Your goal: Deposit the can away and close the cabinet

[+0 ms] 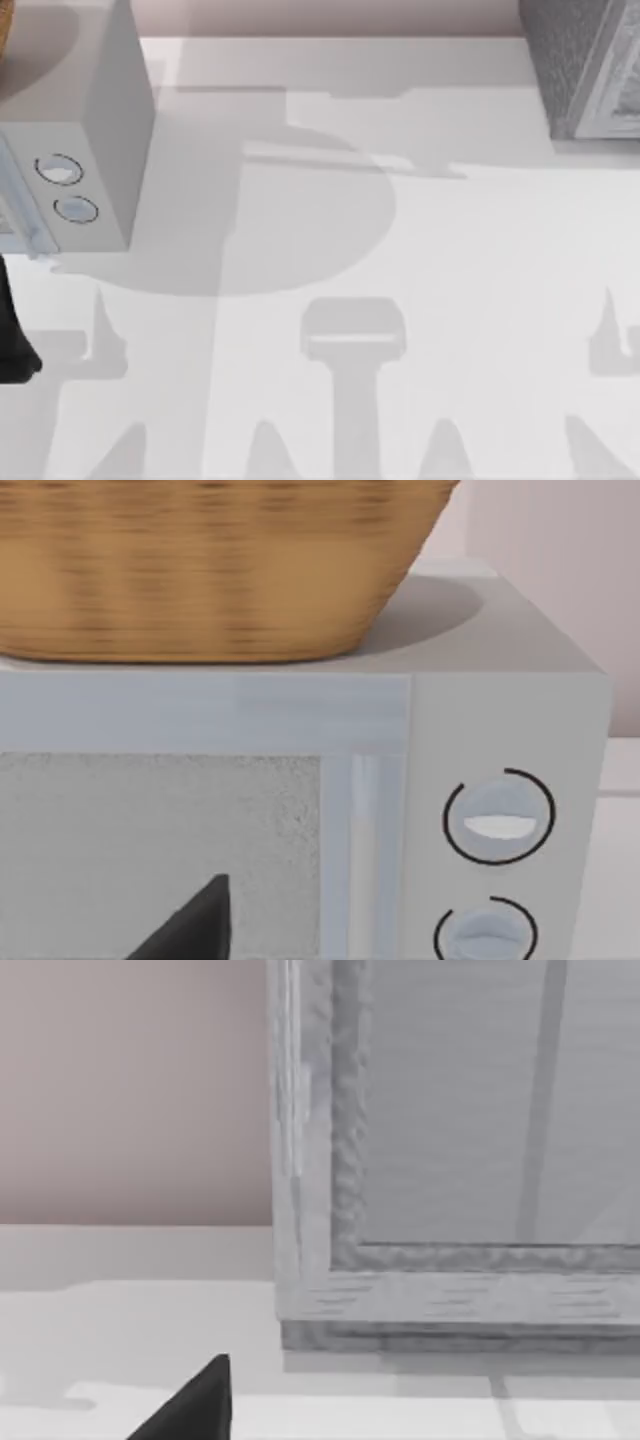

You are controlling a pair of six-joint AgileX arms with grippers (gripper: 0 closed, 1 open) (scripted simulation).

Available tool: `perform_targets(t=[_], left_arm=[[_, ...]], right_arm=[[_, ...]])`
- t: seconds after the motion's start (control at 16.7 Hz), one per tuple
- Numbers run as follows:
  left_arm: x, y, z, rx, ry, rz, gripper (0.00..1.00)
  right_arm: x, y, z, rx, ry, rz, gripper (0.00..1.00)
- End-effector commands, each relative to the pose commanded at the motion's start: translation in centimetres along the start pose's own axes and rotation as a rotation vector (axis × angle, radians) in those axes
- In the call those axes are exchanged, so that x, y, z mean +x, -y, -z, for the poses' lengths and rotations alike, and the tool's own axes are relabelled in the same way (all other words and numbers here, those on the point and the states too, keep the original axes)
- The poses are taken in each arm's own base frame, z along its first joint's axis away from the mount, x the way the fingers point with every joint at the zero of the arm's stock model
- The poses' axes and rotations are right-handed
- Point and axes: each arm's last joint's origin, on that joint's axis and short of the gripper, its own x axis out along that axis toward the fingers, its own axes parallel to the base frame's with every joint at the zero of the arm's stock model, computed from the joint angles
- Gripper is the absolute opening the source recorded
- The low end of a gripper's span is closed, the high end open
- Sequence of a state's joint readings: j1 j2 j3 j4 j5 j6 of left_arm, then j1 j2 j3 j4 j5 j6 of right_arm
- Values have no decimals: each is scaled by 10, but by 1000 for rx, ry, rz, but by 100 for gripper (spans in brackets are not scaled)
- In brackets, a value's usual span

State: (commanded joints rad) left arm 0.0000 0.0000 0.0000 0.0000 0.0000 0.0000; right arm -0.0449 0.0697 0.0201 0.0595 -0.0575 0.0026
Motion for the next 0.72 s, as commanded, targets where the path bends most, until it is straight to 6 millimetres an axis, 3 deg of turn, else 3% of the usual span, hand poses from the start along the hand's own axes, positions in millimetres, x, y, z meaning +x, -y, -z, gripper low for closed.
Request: perform_targets(t=[0.36, 0.72], left_arm=[[0, 0, 0, 0, 0, 0, 100], [0, 0, 0, 0, 0, 0, 100]], right_arm=[[24, 30, -25, -5, 14, -1, 100], [53, 103, -29, -6, -4, 18, 100]])
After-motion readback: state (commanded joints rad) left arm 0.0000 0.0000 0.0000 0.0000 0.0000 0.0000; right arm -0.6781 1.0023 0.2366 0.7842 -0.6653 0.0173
